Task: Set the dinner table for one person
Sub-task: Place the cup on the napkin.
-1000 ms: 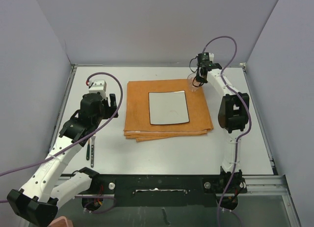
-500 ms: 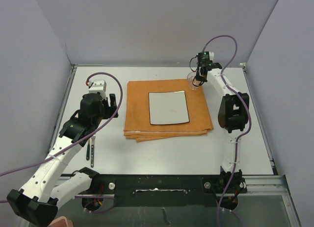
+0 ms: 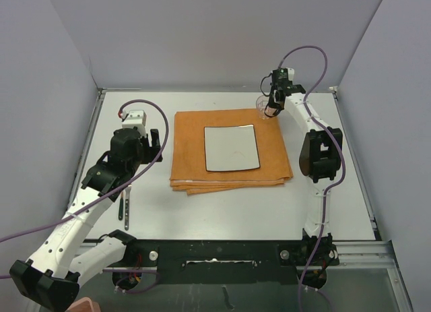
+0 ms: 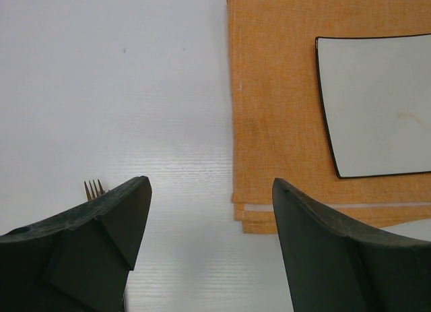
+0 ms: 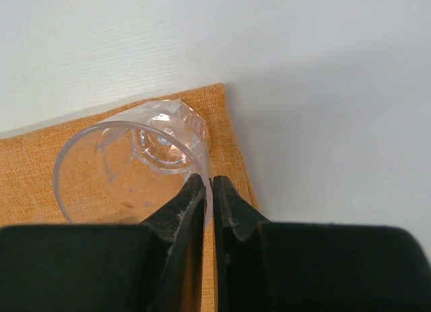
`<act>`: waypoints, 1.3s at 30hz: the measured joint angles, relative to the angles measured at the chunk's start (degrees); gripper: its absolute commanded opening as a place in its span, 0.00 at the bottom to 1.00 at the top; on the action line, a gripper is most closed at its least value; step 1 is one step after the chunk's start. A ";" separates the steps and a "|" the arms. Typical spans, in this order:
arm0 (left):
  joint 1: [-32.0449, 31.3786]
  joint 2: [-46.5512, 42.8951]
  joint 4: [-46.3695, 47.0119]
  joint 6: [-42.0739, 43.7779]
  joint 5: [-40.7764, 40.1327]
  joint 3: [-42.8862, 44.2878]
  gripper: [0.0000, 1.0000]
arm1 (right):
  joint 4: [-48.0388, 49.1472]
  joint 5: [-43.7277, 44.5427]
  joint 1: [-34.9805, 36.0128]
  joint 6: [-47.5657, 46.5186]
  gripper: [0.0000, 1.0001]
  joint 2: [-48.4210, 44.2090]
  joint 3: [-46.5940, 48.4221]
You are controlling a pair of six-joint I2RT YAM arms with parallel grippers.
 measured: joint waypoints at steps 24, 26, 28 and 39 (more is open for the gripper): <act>-0.39 0.07 0.00 0.22 -0.04 0.00 0.71 | 2.43 0.04 0.02 0.24 0.00 1.55 -1.16; -0.39 0.04 0.00 0.22 -0.07 0.00 0.71 | 2.51 0.04 0.02 0.46 0.00 1.57 -1.16; -0.39 0.02 0.00 0.22 -0.07 0.00 0.71 | 2.51 0.04 0.02 0.61 0.00 1.60 -1.16; -0.61 0.00 0.00 0.24 -0.07 0.00 0.72 | 2.62 0.00 0.07 0.35 0.23 1.60 -1.16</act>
